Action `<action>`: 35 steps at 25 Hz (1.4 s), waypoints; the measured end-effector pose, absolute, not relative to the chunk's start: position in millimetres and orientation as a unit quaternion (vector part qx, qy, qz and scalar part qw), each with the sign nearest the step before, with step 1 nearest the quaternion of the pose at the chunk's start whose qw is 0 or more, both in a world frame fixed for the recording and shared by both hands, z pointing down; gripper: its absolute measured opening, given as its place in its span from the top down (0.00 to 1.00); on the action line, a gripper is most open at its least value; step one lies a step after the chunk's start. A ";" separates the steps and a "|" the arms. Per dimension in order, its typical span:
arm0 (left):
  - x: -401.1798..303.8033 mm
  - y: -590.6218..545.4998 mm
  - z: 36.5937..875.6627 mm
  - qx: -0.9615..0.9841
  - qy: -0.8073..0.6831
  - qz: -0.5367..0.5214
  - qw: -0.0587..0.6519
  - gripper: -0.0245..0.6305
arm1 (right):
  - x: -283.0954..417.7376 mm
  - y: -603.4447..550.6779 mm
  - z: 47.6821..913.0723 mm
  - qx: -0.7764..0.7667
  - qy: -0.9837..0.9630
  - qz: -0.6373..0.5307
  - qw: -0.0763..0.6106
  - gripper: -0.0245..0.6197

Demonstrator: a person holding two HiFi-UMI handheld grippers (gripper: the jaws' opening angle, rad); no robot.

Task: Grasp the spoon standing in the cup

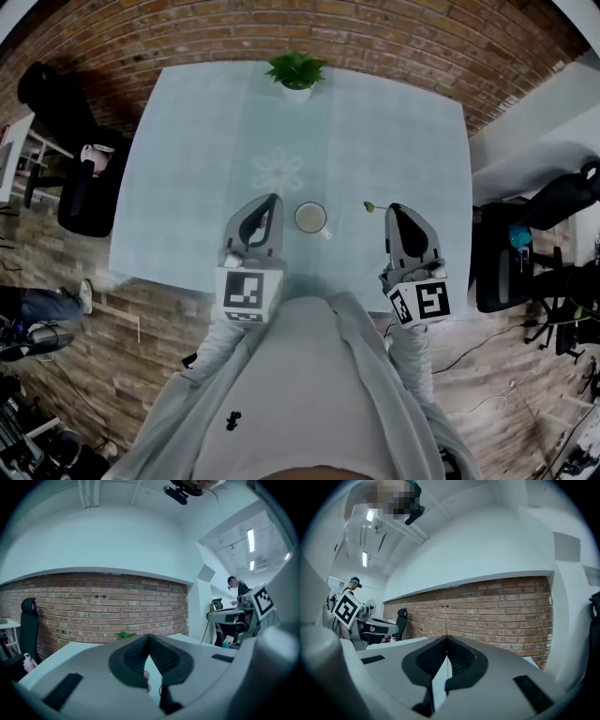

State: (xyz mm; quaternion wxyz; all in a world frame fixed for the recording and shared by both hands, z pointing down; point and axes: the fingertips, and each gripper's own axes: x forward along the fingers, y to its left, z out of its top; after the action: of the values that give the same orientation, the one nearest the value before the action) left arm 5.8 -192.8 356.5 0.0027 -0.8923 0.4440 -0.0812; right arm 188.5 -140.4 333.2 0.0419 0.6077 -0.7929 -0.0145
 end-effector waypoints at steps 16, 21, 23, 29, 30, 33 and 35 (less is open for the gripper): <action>4.2 -187.1 363.9 -0.890 0.446 -0.094 -0.007 0.94 | 193.8 -131.6 337.0 0.611 -0.791 -0.002 0.029 0.93; 3.3 -187.1 367.4 -0.888 0.449 -0.096 -0.011 0.94 | 192.9 -133.6 338.3 0.609 -0.792 -0.001 0.028 0.93; 2.1 -186.9 368.4 -0.887 0.451 -0.096 -0.013 0.94 | 192.0 -133.7 338.7 0.609 -0.793 0.000 0.028 0.93; 0.5 -190.3 370.3 -0.885 0.456 -0.096 -0.015 0.94 | 192.3 -135.7 339.1 0.609 -0.792 0.000 0.024 0.93; 0.3 -190.8 370.4 -0.884 0.457 -0.095 -0.015 0.94 | 192.4 -136.0 339.4 0.609 -0.793 0.000 0.024 0.93; -0.6 -191.9 370.9 -0.884 0.458 -0.096 -0.016 0.94 | 192.6 -136.4 340.5 0.609 -0.793 0.001 0.025 0.93; -0.4 -192.8 370.9 -0.883 0.459 -0.096 -0.015 0.94 | 193.9 -136.9 340.6 0.611 -0.792 0.001 0.024 0.93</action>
State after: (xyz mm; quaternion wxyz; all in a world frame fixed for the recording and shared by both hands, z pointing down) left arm -0.4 -192.8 370.9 -0.0155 -0.8832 0.4588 -0.0962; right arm 193.9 -136.9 340.6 0.0237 0.6107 -0.7915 0.0009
